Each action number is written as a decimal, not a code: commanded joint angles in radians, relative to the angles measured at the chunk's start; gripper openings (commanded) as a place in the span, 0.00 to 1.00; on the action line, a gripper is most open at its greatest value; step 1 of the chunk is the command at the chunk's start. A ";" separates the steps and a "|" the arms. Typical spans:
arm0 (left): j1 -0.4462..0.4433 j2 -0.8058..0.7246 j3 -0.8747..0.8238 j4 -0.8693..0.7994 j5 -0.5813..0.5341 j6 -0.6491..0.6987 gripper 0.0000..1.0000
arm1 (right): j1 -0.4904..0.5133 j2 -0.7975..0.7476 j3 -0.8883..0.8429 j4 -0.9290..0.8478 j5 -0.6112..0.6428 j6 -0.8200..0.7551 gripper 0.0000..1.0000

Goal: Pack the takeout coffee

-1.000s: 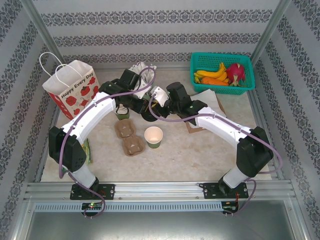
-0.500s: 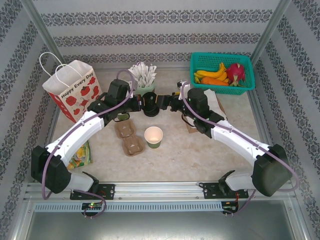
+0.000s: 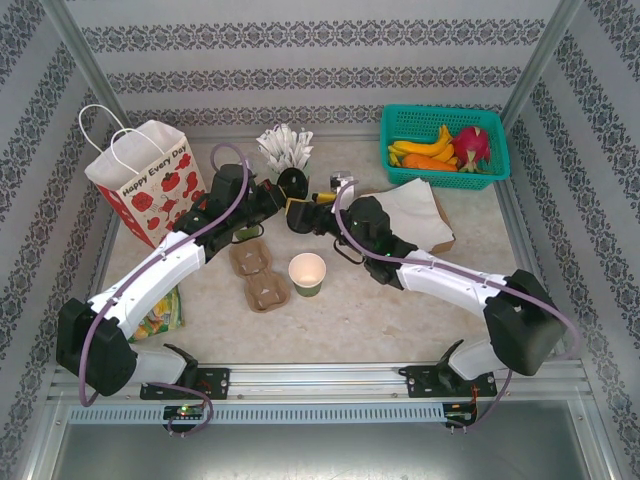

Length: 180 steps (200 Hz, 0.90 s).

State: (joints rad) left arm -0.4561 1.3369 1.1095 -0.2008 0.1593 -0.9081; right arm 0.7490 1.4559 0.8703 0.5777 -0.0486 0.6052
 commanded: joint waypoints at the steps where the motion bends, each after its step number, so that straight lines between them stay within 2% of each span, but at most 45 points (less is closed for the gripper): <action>1: 0.008 -0.020 0.004 0.066 0.001 -0.045 0.00 | 0.006 0.027 0.041 0.090 0.072 -0.004 0.81; 37: 0.006 -0.019 0.004 0.066 -0.001 -0.047 0.00 | 0.015 0.063 0.064 0.111 0.052 -0.025 0.66; 122: 0.002 -0.013 -0.018 0.118 0.027 -0.052 0.00 | 0.021 0.113 0.100 0.130 0.066 -0.024 0.44; 180: 0.000 -0.011 -0.023 0.138 0.049 -0.046 0.00 | 0.021 0.092 0.105 0.107 0.110 -0.108 0.25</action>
State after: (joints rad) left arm -0.4561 1.3369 1.0996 -0.1253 0.1722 -0.9508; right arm 0.7639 1.5585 0.9512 0.6716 0.0212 0.5556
